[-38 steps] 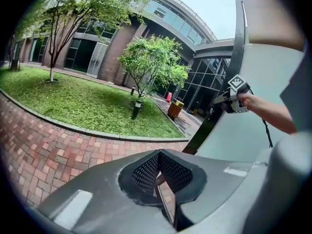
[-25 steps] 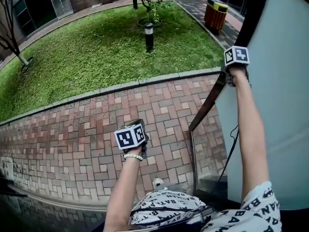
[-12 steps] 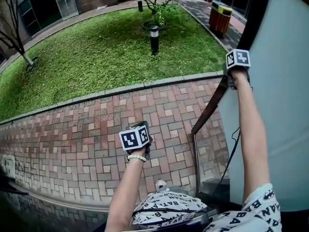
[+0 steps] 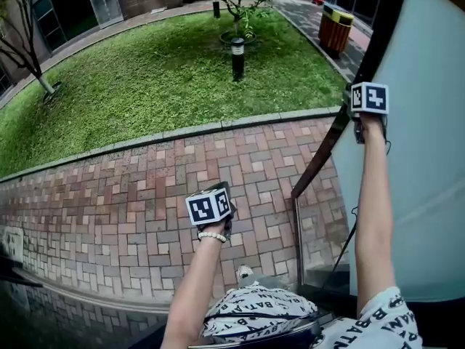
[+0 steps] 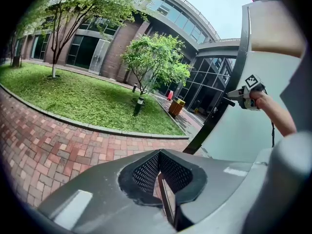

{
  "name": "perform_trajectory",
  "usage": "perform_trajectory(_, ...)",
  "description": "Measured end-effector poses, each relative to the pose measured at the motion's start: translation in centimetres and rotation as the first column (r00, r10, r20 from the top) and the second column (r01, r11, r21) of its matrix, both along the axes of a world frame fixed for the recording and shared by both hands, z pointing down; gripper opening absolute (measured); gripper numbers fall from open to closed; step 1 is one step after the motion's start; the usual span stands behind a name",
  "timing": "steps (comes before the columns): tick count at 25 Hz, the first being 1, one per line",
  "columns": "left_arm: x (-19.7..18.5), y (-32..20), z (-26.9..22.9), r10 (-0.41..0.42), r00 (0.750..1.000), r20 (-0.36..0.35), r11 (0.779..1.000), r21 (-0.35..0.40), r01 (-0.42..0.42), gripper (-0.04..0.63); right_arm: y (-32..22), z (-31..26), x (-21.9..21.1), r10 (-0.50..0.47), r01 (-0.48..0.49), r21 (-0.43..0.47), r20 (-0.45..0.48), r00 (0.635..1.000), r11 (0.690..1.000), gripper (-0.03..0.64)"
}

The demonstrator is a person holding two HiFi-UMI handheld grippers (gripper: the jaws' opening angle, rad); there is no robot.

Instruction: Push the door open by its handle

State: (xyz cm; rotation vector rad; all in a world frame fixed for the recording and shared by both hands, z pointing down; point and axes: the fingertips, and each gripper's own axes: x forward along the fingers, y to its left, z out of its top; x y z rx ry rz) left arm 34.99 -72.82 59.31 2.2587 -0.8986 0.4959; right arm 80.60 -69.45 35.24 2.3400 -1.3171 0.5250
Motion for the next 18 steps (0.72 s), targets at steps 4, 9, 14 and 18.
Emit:
perform_trajectory(4,-1.8,2.5,-0.8,0.000,1.000,-0.007,1.000,0.021,0.001,-0.012,2.3,-1.8,-5.7,-0.058,0.060,0.132,-0.021,0.998,0.989,0.242)
perform_trajectory(9,-6.0,5.7,-2.1,-0.010,1.000,-0.020,0.998,0.064,0.011,-0.012,5.6,-0.2,-14.5,-0.154,0.143,0.234,0.028,0.988,0.962,0.002)
perform_trajectory(14,-11.5,11.2,-3.2,-0.014,0.999,-0.034,0.996,0.092,0.017,-0.012,10.8,2.7,-25.6,-0.285,0.246,0.301,0.093,0.954,0.921,0.002)
perform_trajectory(18,-16.8,16.6,-3.7,-0.039,0.999,-0.035,0.994,0.104,0.043,-0.012,15.4,4.7,-35.2,-0.396,0.357,0.275,0.101,0.913,0.893,0.002)
